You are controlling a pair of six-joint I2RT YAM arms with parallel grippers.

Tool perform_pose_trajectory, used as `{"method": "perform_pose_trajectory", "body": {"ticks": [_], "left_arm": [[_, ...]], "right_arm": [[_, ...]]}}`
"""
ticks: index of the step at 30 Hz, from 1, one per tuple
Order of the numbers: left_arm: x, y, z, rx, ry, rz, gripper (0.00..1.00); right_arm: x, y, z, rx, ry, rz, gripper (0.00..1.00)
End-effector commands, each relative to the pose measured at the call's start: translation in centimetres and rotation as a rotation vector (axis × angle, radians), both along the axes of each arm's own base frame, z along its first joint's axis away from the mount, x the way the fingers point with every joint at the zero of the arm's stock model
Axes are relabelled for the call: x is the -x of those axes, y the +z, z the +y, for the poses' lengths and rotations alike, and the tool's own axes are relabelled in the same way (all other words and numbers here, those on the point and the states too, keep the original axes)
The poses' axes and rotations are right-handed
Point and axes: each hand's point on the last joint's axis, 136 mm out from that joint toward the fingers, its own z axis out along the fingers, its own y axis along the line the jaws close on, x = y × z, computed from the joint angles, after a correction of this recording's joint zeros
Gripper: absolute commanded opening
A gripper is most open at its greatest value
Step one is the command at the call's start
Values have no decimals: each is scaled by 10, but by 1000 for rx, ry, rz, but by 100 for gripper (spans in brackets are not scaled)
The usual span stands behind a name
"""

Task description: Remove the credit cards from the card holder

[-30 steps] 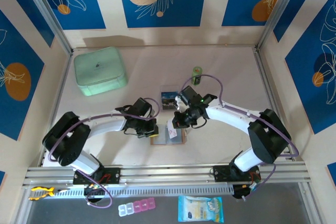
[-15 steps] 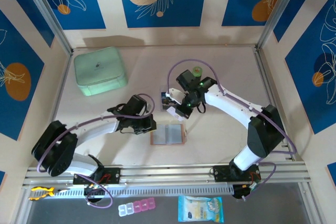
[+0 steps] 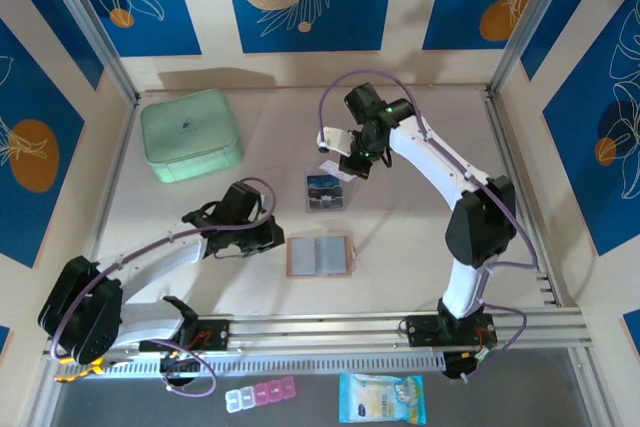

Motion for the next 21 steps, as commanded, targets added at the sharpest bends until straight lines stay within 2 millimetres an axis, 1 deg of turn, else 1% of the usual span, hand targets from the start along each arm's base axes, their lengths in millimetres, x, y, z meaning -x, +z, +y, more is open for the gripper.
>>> {"method": "perform_pose_trajectory", "body": {"ticks": [1,5,12,16,21], "left_arm": [[1,-4,14,-35,20,-4,11],[-1,-4,18,-29,37,-9,11],[-5,-4,24,-30,56,-7,11],[-6,-6,29,-36,71,-2,10],[-6,-10,34,-37,85,10,11]], "right_arm": [[-2,1,8,-39,73,50,0],[-22,0,14,-71,80,67,0],[-48,-18,17,-63,93,77,0],[-55,-27,18,-54,104,77,0],[-55,-37,20,-57,115,104,0]]}}
